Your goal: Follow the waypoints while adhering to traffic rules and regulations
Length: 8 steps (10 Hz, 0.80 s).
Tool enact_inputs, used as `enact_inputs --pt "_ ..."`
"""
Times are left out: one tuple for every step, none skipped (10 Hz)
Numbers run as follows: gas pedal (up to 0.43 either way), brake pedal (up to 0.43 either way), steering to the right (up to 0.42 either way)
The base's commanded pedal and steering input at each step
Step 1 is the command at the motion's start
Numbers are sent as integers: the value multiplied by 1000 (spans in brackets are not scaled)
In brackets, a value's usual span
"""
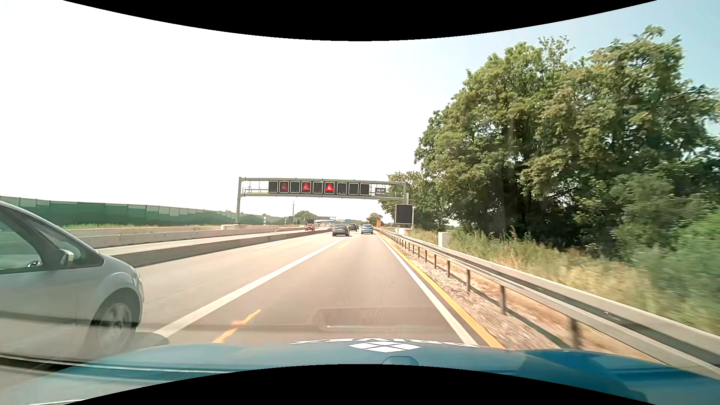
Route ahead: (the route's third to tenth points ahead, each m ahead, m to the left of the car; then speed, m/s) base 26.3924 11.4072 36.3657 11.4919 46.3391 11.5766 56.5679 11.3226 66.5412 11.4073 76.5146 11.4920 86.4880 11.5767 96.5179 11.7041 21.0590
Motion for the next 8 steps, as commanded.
enact_inputs --pt "150 0 -1" --pt "150 0 -1" --pt "150 0 -1" --pt "150 0 -1" --pt "150 0 -1" --pt "150 0 -1" --pt "157 0 -1" --pt "157 0 -1"
